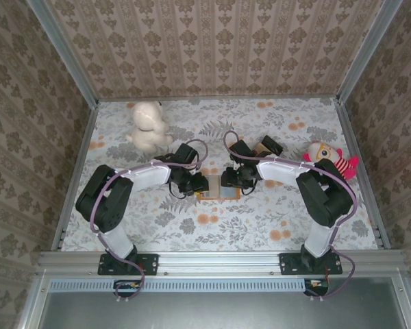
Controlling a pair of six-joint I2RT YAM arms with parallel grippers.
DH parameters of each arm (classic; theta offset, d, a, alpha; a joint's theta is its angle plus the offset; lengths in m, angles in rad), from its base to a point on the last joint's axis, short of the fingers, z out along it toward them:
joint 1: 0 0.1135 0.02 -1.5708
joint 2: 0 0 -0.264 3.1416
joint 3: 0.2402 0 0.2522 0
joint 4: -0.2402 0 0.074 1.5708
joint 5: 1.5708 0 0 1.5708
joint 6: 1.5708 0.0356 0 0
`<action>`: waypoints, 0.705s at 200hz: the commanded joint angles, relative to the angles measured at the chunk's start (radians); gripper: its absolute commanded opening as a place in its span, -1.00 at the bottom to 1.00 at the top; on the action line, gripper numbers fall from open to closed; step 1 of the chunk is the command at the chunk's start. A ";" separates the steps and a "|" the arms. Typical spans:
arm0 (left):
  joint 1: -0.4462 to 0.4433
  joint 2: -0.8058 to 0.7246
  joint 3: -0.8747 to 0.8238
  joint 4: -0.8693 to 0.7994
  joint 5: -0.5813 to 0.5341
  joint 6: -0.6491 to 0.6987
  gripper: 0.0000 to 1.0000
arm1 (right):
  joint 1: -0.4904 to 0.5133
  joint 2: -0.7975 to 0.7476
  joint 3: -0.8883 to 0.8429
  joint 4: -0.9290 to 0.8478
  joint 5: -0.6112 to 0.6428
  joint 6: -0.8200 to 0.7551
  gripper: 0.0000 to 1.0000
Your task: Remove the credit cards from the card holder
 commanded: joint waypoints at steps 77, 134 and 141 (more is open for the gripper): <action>0.006 0.043 0.068 -0.052 0.005 0.042 -0.47 | 0.007 0.052 0.008 -0.032 -0.016 -0.017 -0.10; 0.007 0.057 0.065 -0.062 -0.010 0.041 -0.43 | 0.007 0.052 0.002 -0.029 -0.012 -0.017 -0.10; 0.006 0.065 0.066 -0.059 -0.004 0.039 -0.43 | 0.007 0.051 0.002 -0.029 -0.013 -0.017 -0.10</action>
